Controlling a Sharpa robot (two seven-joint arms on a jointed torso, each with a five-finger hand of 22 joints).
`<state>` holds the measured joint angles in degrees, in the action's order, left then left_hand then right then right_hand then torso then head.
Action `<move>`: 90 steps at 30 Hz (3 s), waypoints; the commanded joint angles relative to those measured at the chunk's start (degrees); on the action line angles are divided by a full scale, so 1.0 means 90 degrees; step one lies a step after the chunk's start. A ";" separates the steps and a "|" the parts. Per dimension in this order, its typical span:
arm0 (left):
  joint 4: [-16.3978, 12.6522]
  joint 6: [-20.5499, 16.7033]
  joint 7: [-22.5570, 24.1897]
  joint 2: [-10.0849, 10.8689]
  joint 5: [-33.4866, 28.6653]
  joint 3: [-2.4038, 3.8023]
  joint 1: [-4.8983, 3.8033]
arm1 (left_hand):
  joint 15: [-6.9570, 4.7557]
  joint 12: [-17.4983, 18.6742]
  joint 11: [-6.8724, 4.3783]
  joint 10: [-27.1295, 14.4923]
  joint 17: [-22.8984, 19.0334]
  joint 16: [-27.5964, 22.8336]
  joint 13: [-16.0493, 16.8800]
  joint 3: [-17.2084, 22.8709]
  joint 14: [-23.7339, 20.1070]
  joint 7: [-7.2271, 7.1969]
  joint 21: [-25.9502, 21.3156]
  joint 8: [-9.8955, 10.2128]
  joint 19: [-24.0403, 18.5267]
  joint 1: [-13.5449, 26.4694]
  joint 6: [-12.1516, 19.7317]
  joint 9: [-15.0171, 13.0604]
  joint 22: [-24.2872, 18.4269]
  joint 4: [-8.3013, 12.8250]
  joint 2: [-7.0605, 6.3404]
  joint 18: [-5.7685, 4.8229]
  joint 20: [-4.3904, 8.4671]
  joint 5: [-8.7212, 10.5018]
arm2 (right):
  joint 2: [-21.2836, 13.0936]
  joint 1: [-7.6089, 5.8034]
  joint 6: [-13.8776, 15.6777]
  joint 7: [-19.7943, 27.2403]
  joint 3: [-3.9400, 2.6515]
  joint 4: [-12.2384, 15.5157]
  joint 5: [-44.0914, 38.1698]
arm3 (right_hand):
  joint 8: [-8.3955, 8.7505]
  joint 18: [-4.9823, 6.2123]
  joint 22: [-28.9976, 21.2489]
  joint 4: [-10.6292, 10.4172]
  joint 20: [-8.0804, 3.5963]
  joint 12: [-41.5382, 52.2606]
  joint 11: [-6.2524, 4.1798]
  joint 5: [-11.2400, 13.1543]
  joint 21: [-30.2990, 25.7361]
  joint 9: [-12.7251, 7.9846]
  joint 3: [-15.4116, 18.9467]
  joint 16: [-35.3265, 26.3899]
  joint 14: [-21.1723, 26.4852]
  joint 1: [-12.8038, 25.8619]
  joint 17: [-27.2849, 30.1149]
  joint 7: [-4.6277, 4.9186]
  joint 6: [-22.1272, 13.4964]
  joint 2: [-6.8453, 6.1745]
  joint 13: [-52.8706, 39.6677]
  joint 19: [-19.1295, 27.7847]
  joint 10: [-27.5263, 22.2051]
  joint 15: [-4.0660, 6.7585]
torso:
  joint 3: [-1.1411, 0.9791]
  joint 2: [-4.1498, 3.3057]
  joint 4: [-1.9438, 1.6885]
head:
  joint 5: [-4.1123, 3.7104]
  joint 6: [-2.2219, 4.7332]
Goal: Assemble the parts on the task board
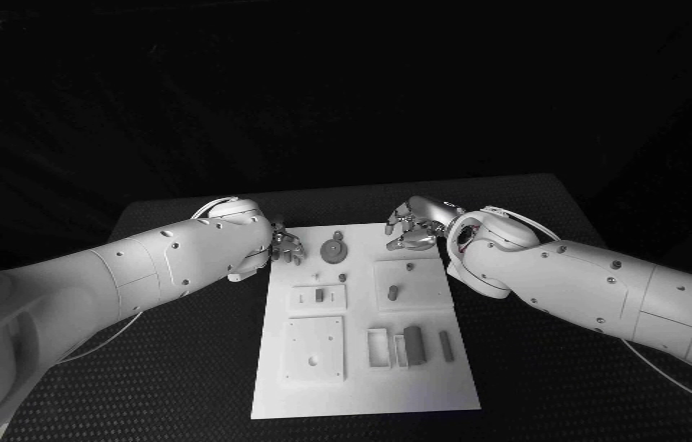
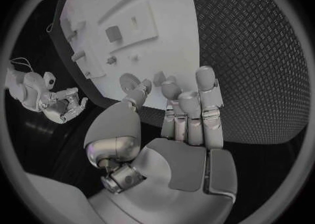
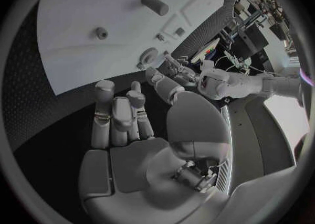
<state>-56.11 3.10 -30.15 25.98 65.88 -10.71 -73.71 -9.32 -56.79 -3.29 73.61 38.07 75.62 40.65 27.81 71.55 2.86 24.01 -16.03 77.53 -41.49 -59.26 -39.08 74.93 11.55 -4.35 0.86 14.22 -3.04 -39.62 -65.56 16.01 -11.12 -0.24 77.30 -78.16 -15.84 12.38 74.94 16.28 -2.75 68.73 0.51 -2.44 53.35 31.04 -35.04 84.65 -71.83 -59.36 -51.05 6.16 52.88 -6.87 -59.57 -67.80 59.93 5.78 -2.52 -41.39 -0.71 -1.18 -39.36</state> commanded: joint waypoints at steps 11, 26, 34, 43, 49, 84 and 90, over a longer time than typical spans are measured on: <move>-0.0012 0.0087 0.0119 0.0008 -0.0144 0.0002 0.0006 | -0.0008 -0.0036 -0.0001 0.0059 -0.0024 0.0046 -0.0006 0.0223 0.0030 0.0043 -0.0014 -0.0051 0.0088 -0.0456 -0.0005 0.0019 0.0110 0.0277 0.0240 0.0027 -0.0016 0.0029 | 0.0008 0.0003 -0.0080 0.0018 -0.0003 -0.0007 -0.0040 | 0.0018 0.0291 0.0070 -0.0007 -0.0020 0.0030 0.0002 -0.0039 -0.0037 0.0000 -0.0039 -0.0034 0.0033 0.0041 0.0011 0.0091 0.0082 0.0005 0.0012 -0.0005 -0.0028 -0.0008 | -0.0005 -0.0004 0.0004 | -0.0004 -0.0014; 0.0023 -0.0055 0.0148 0.0059 -0.0663 0.0008 0.0006 | 0.0006 -0.0035 0.0011 0.0071 -0.0038 0.0054 -0.0014 0.0301 0.0029 0.0054 -0.0019 -0.0068 0.0088 -0.0611 -0.0006 0.0028 0.0117 0.0341 0.0484 0.0012 -0.0026 0.0029 | 0.0012 0.0003 -0.0077 0.0018 -0.0003 -0.0030 -0.0034 | 0.0019 0.0291 0.0071 -0.0007 -0.0020 0.0034 0.0001 -0.0039 -0.0038 0.0001 -0.0040 -0.0034 0.0033 0.0042 0.0011 0.0091 0.0083 0.0007 0.0018 -0.0006 -0.0030 -0.0008 | -0.0004 -0.0002 0.0004 | -0.0009 -0.0021; -0.0037 -0.0213 0.0135 0.0159 -0.1307 0.0019 0.0004 | 0.0005 -0.0036 0.0003 0.0105 -0.0049 0.0070 -0.0024 0.0390 0.0037 0.0041 -0.0011 -0.0130 0.0087 -0.0846 -0.0096 0.0019 0.0127 0.0500 0.0861 0.0001 -0.0033 0.0028 | 0.0004 0.0003 -0.0077 0.0015 -0.0003 -0.0028 -0.0034 | 0.0020 0.0291 0.0071 -0.0006 -0.0020 0.0037 0.0001 -0.0040 -0.0039 0.0001 -0.0041 -0.0035 0.0033 0.0041 0.0011 0.0091 0.0082 0.0009 0.0021 -0.0006 -0.0030 -0.0008 | -0.0002 0.0002 0.0000 | -0.0003 -0.0024; -0.0509 -0.0293 0.0101 0.0534 -0.1875 0.0096 -0.0005 | -0.0012 -0.0035 -0.0021 0.0168 -0.0059 0.0100 -0.0041 0.0632 0.0070 0.0016 0.0024 -0.0172 0.0122 -0.1101 -0.0195 0.0034 0.0134 0.0488 0.0986 -0.0016 -0.0044 0.0029 | -0.0024 0.0003 -0.0080 0.0012 -0.0003 -0.0035 -0.0034 | 0.0021 0.0291 0.0071 -0.0002 -0.0021 0.0039 0.0001 -0.0039 -0.0040 0.0002 -0.0043 -0.0035 0.0033 0.0037 0.0012 0.0091 0.0082 0.0008 0.0024 -0.0006 -0.0031 -0.0008 | -0.0007 0.0012 -0.0010 | 0.0011 -0.0027; -0.1192 -0.0368 0.0005 0.0960 -0.2157 0.0239 -0.0025 | -0.0016 -0.0035 -0.0027 0.0191 -0.0060 0.0112 -0.0047 0.0667 0.0086 0.0010 0.0038 -0.0179 0.0139 -0.1116 -0.0216 0.0040 0.0136 0.0485 0.1002 -0.0020 -0.0046 0.0030 | -0.0047 0.0003 -0.0082 0.0006 -0.0003 -0.0024 -0.0034 | 0.0020 0.0291 0.0072 0.0000 -0.0021 0.0041 0.0001 -0.0040 -0.0040 0.0002 -0.0045 -0.0035 0.0033 0.0034 0.0012 0.0090 0.0083 0.0008 0.0026 -0.0006 -0.0032 -0.0008 | -0.0004 0.0013 -0.0010 | 0.0025 -0.0030; -0.2279 -0.0220 -0.0274 0.1227 -0.1386 -0.0273 -0.0047 | -0.0036 -0.0028 -0.0056 0.0300 -0.0064 0.0162 -0.0084 0.0711 0.0156 -0.0020 0.0107 -0.0212 0.0207 -0.1071 -0.0311 0.0065 0.0141 0.0465 0.0993 -0.0047 -0.0068 0.0030 | -0.0076 0.0003 -0.0098 0.0007 -0.0003 -0.0005 -0.0034 | 0.0021 0.0291 0.0074 0.0003 -0.0021 0.0052 0.0000 -0.0039 -0.0044 0.0006 -0.0047 -0.0036 0.0033 0.0028 0.0013 0.0089 0.0088 0.0009 0.0041 -0.0006 -0.0036 -0.0007 | 0.0009 -0.0002 -0.0006 | 0.0086 -0.0094; -0.2263 -0.0221 -0.0300 0.1219 -0.1315 -0.0281 -0.0046 | -0.0038 -0.0026 -0.0058 0.0311 -0.0065 0.0167 -0.0089 0.0711 0.0162 -0.0023 0.0113 -0.0215 0.0211 -0.1055 -0.0321 0.0068 0.0140 0.0456 0.0998 -0.0050 -0.0071 0.0030 | -0.0072 0.0003 -0.0098 0.0010 -0.0003 -0.0003 -0.0034 | 0.0021 0.0291 0.0075 0.0003 -0.0021 0.0054 0.0000 -0.0039 -0.0044 0.0006 -0.0048 -0.0036 0.0033 0.0028 0.0013 0.0089 0.0089 0.0010 0.0044 -0.0006 -0.0037 -0.0007 | 0.0008 0.0002 -0.0007 | 0.0083 -0.0112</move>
<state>-76.40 0.42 -32.49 37.09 52.66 -13.25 -74.09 -8.92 -56.78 -3.79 76.15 37.57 76.77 39.94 33.81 72.00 2.56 24.69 -17.48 78.95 -49.54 -61.62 -38.35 74.92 15.70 2.95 0.83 13.60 -2.61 -40.30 -65.56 15.76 -11.17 -0.25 77.20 -78.14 -15.84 12.38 74.91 16.28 -2.66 68.95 0.37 -2.44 53.35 31.04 -35.04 84.65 -71.94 -59.37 -51.01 6.17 52.91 -6.87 -59.25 -67.89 60.03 5.67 -2.45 -41.39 -0.78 -0.40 -40.29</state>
